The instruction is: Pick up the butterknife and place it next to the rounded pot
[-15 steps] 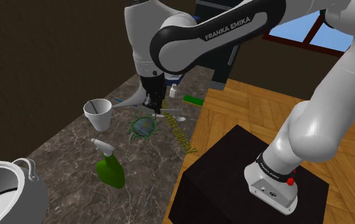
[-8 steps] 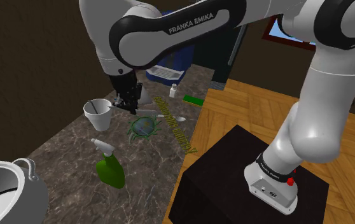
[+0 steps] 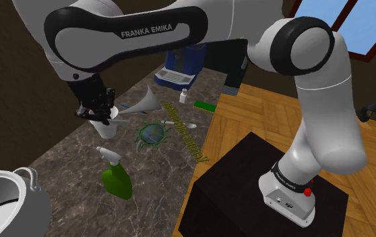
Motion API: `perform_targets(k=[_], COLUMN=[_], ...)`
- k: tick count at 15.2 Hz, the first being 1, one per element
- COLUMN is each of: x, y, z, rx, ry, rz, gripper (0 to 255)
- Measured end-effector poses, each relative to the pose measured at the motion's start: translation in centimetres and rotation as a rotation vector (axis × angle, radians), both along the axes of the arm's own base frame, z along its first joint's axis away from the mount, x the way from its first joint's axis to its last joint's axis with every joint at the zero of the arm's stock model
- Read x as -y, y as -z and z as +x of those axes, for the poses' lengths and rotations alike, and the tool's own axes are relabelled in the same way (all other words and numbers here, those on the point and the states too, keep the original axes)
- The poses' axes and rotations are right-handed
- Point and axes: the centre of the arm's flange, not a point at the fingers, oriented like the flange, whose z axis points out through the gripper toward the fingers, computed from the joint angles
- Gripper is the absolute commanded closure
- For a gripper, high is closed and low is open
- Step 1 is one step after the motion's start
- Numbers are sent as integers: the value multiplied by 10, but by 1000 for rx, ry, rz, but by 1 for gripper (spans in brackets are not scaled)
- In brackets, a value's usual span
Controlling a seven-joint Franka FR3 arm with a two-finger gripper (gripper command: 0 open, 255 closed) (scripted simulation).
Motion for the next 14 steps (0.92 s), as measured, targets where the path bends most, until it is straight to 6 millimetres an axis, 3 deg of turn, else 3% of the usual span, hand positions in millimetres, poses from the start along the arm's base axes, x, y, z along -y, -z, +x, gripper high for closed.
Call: perform_targets(k=[4,14], x=[-36,-41], y=[2,53], z=[25,25], rx=[0,-1], ry=[-1,2], rz=[0,-2], gripper=[255,255])
